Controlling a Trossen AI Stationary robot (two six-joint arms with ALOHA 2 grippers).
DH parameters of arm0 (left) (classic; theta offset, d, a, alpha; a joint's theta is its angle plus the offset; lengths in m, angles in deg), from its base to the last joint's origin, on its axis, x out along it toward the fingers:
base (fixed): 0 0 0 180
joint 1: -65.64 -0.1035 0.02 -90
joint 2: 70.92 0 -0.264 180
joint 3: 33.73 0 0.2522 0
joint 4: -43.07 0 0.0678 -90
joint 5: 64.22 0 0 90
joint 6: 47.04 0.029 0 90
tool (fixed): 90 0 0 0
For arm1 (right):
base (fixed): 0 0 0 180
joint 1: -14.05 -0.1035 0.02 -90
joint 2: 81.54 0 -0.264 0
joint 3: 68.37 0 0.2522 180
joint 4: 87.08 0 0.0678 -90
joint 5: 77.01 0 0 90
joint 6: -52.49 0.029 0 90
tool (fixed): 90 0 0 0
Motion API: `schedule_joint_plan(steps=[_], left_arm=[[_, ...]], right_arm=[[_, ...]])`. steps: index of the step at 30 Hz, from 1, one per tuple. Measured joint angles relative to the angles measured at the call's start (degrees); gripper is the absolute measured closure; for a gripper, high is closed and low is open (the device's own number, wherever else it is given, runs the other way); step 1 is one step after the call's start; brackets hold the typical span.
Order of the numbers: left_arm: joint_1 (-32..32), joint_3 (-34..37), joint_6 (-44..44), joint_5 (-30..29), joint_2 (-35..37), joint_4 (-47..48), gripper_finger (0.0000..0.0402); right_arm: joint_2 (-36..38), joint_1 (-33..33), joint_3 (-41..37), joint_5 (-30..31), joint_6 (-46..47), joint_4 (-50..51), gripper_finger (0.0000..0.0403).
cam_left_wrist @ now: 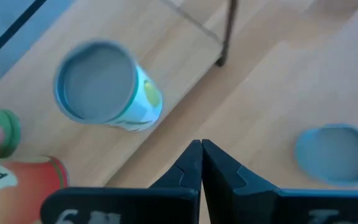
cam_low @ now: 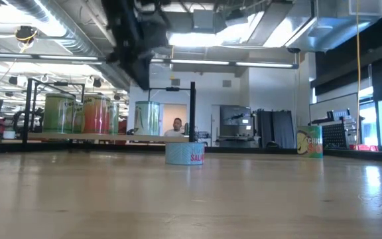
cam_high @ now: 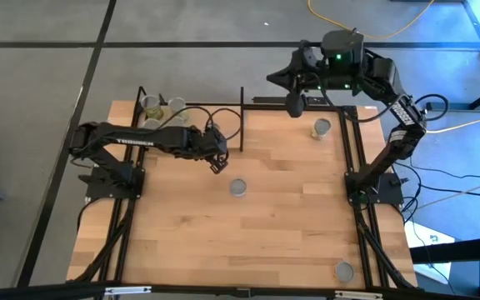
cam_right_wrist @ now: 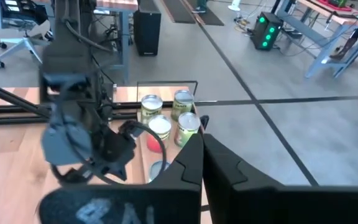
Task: Pick and place cans onto a shelf
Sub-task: Put the canned mixed vegetables on the shelf
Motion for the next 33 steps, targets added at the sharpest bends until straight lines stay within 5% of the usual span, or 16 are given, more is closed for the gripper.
schedule_joint_plan(steps=[13,33], left_arm=[[-7.0,11.3,8.4,0.3,0.0,-17.4,0.0401],[-16.9,14.0,12.1,-3.4,0.0,-19.6,0.0401]], right_arm=[[0.0,0.0,-0.3,0.0,0.1,0.1,0.0396],[0.0,0.0,-0.3,-0.1,0.1,0.4,0.0396]])
